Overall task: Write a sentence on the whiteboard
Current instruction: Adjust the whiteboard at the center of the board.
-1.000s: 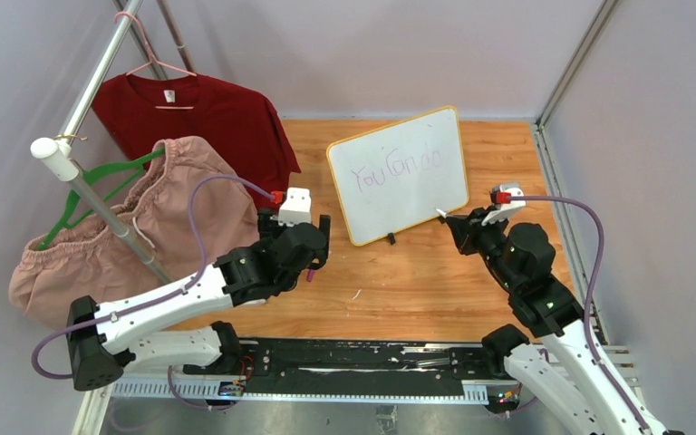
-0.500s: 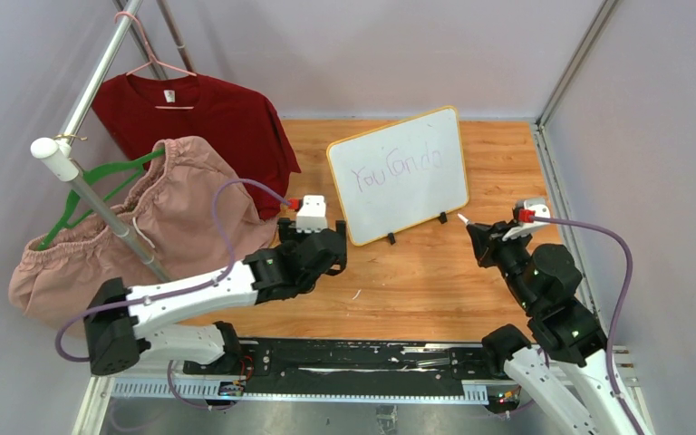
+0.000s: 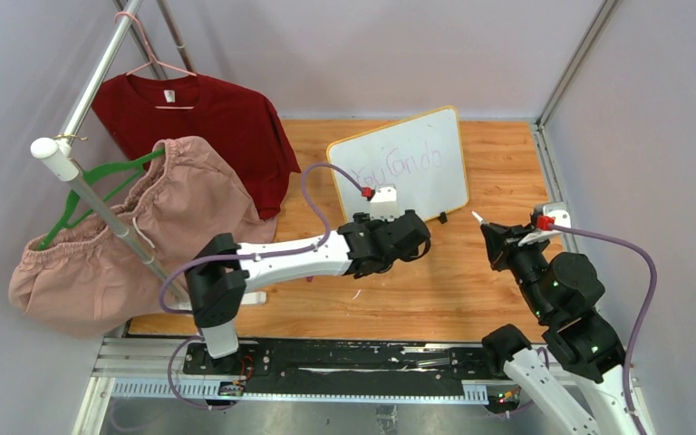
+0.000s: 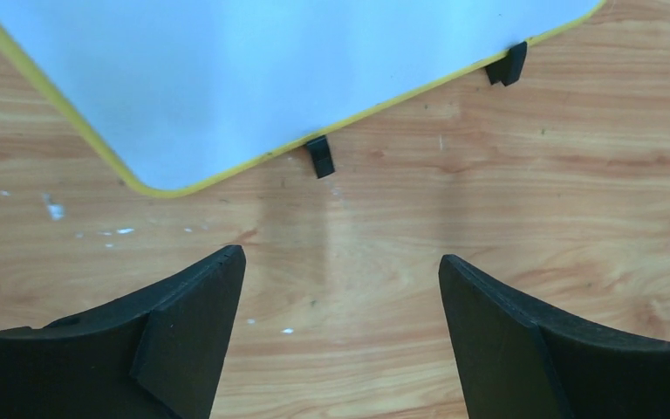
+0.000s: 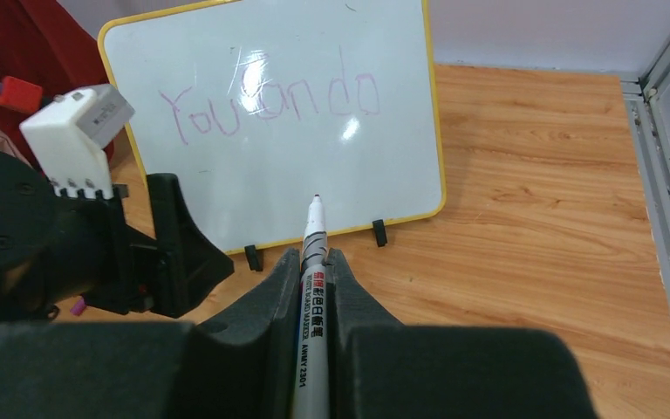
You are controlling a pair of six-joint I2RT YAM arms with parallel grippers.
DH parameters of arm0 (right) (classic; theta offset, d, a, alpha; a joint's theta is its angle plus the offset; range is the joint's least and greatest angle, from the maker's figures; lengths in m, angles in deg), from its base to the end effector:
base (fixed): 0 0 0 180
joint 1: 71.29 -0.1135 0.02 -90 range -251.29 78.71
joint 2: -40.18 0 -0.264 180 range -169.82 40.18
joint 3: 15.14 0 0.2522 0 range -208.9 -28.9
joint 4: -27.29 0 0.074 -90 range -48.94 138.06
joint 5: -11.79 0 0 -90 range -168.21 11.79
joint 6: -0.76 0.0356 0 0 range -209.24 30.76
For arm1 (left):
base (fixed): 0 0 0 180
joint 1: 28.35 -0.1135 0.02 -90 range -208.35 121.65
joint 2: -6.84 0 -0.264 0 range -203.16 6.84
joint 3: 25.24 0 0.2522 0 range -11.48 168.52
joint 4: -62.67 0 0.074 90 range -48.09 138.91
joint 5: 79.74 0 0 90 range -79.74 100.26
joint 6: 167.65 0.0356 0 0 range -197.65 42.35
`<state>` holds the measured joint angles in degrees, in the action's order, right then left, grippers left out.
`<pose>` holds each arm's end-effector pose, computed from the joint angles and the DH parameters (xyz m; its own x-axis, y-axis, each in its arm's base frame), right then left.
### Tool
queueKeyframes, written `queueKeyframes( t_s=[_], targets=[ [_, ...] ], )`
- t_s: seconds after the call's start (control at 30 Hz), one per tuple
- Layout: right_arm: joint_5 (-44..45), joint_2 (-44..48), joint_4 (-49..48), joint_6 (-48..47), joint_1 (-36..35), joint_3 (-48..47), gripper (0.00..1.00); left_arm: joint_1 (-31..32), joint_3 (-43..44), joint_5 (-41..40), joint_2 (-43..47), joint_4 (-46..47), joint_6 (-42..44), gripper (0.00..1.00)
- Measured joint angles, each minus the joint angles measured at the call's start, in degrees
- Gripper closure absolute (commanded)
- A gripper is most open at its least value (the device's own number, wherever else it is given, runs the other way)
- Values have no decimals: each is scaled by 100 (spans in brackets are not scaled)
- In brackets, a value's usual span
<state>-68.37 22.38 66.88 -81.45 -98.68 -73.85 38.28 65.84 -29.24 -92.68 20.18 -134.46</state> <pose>0.0634 0.0260 0.3619 -0.0206 0.1397 -0.9900 -0.3016 0.9432 0.1394 0.1704 -0.3372 0.2581 -0.6283 -0.1740 -0.7583 0.0430 0.9654 -0.2571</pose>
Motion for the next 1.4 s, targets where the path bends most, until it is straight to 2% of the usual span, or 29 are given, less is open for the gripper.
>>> queueKeyframes(
  t_s=[0.17,0.27,0.6,0.93,1.4],
  targets=[
    [74,4,164,-4,0,-267,100,-4,704,79,-798,-330,-728,26],
    [74,4,212,-17,0,-393,100,-2,973,107,-1226,-507,-1126,28],
    [87,2,251,-79,-4,-442,100,-76,1325,190,-2146,-890,-1906,37],
    [101,2,254,-153,-96,-442,100,-369,1738,59,-2511,-986,-1849,43],
    [118,2,251,-170,-138,-442,100,-422,1753,-354,-2669,-994,-1381,53]
  ],
)
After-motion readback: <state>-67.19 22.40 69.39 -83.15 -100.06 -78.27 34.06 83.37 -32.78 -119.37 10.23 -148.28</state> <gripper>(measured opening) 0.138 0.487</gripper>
